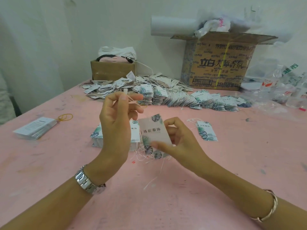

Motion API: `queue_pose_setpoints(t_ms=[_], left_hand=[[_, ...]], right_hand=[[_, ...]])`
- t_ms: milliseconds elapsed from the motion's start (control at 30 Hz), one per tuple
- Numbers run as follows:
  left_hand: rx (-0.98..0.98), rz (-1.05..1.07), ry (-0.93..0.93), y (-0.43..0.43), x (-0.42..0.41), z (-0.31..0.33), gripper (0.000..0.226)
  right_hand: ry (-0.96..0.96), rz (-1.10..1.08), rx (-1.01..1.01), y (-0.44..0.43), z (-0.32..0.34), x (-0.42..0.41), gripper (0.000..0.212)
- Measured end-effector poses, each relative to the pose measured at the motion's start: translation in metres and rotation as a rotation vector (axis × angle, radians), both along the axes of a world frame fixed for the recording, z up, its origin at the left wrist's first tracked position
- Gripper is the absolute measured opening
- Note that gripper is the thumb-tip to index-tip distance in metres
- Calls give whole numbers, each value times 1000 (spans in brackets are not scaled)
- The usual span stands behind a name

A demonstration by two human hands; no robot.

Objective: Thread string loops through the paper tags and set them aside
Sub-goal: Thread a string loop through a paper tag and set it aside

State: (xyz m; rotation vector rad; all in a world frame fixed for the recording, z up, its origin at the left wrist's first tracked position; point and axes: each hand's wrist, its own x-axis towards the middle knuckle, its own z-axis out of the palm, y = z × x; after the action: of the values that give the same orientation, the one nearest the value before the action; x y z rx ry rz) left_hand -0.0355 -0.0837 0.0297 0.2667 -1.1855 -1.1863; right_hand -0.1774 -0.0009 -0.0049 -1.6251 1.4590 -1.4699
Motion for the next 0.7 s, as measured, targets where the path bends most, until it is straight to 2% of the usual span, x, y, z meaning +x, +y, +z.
queue_pose_setpoints(t_ms=[133,267,433,600,700], left_hand=[[263,99,161,-11,0,-4,8],[476,191,211,-23,0,-11,10],[503,181,172,-25,-2,-14,10],[500,161,164,-26,-2,-14,7],[489,127,154,-27,-4,-16,6]], right_hand=[[-173,15,-20,-3,5,-8,57],[-200,9,-46,-4,10,-17,40],[-165,40,2,-6,13,-24,17],[-121,38,95,-7,14,-29,15],[-127,51,174,-7,13,-31,22]])
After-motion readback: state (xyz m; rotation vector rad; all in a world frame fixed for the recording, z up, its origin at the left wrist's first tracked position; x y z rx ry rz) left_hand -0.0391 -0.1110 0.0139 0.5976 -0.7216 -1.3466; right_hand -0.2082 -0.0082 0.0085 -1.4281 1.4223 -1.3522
